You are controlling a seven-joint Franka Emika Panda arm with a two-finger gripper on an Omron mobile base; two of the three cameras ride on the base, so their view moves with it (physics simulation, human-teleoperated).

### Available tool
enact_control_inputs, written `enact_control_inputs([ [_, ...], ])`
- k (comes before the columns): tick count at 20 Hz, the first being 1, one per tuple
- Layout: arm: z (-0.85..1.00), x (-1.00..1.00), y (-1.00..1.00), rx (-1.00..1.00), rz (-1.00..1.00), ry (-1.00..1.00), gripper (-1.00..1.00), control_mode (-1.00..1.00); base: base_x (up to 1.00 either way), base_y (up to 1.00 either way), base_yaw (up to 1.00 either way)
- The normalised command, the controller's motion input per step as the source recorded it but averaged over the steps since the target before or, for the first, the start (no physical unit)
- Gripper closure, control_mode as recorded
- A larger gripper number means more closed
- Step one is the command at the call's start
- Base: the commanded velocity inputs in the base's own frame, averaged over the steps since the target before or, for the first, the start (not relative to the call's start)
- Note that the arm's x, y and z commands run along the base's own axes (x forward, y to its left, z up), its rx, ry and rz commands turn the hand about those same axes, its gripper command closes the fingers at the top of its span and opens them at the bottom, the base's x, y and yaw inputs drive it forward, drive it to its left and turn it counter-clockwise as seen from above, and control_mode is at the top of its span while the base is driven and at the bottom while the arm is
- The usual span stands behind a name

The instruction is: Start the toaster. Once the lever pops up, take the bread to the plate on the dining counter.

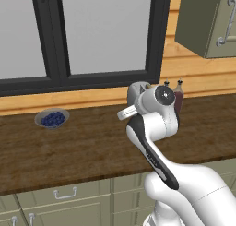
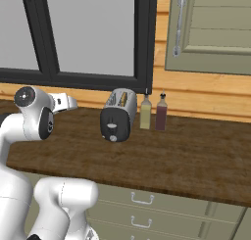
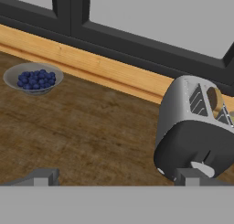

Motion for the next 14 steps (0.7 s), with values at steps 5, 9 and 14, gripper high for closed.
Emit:
enact_control_inputs([
  [5, 0.0, 0.0, 0.0, 0.0, 0.0, 0.0, -1.0, -1.0, 0.0, 0.0, 0.0],
  [9, 0.0, 0.0, 0.0, 0.0, 0.0, 0.0, -1.0, -1.0, 0.0, 0.0, 0.0],
  [14, 0.0, 0.0, 0.0, 0.0, 0.0, 0.0, -1.0, -1.0, 0.0, 0.0, 0.0],
])
